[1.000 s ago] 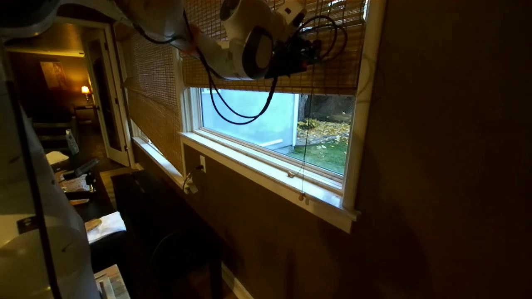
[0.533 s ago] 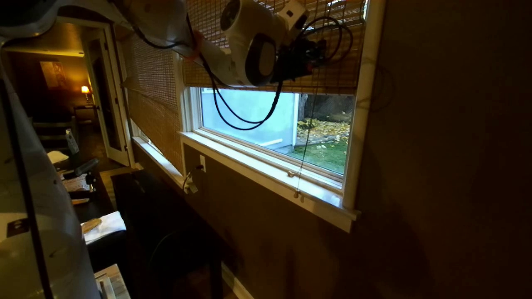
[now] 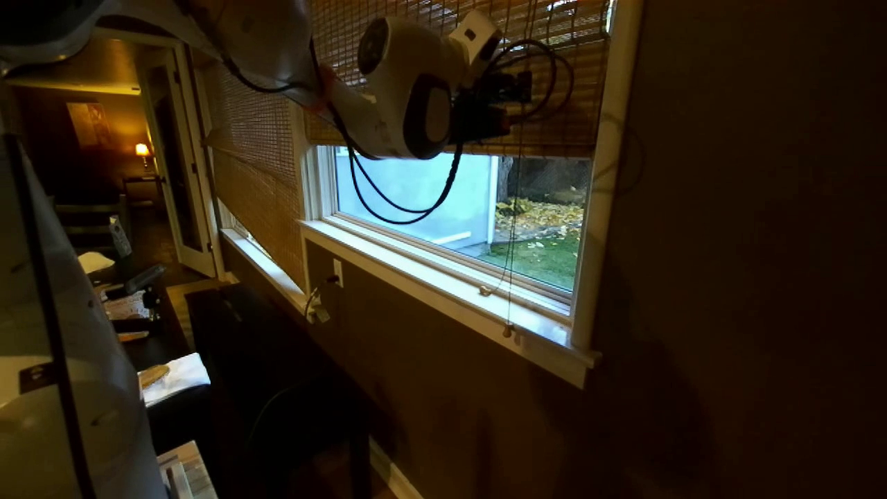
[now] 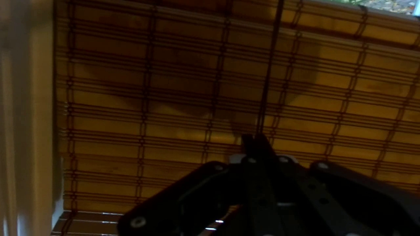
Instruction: Pull the white cord on the right side of the window
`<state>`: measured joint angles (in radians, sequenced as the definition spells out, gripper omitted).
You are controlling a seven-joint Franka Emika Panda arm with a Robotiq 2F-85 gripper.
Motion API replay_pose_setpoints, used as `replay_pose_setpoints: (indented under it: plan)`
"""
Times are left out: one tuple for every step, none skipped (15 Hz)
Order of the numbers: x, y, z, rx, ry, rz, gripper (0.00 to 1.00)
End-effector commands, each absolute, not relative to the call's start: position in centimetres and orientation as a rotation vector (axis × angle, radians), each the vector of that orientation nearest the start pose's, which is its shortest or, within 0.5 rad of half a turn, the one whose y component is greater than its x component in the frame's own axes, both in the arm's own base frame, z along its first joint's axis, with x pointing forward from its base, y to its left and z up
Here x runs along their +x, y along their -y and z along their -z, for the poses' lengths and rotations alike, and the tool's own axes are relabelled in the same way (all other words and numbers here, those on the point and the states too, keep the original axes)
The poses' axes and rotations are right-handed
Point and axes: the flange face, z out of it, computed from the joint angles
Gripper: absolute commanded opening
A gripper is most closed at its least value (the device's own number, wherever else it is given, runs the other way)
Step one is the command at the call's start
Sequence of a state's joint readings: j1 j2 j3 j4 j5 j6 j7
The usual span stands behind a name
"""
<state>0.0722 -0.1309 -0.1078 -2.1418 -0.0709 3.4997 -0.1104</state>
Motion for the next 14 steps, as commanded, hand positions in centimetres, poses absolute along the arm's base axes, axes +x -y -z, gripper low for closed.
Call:
replay_pose_setpoints:
  plan:
    - [53.0,-1.8,-57.2,-2.389,0.181,2.012,0.01]
    - [52.5,-3.0,-57.1,-2.254,0.167,2.053,0.01]
    - [53.2,2.3,-57.2,-2.400,0.190,2.230,0.01]
    - [53.0,2.3,-56.6,-2.371,0.197,2.274,0.01]
    - [52.9,3.4,-56.0,-2.382,0.203,2.353,0.01]
    - [52.8,4.5,-55.3,-2.390,0.204,2.436,0.01]
    - [52.2,1.5,-54.9,-2.182,0.144,2.323,0.01]
    - [52.1,2.1,-54.2,-2.132,0.125,2.355,0.01]
    - [52.1,2.0,-53.6,-2.044,0.108,2.354,0.01]
    - [52.0,4.0,-53.0,-2.082,-0.098,2.490,0.01]
    - [52.0,4.3,-52.5,-2.087,0.097,2.606,0.01]
    - [51.8,4.5,-51.8,-2.008,-0.182,2.596,0.01]
    - [51.6,5.0,-51.3,-1.968,-0.257,2.653,0.01]
    - [52.9,4.3,-53.9,-1.836,-0.169,2.540,0.01]
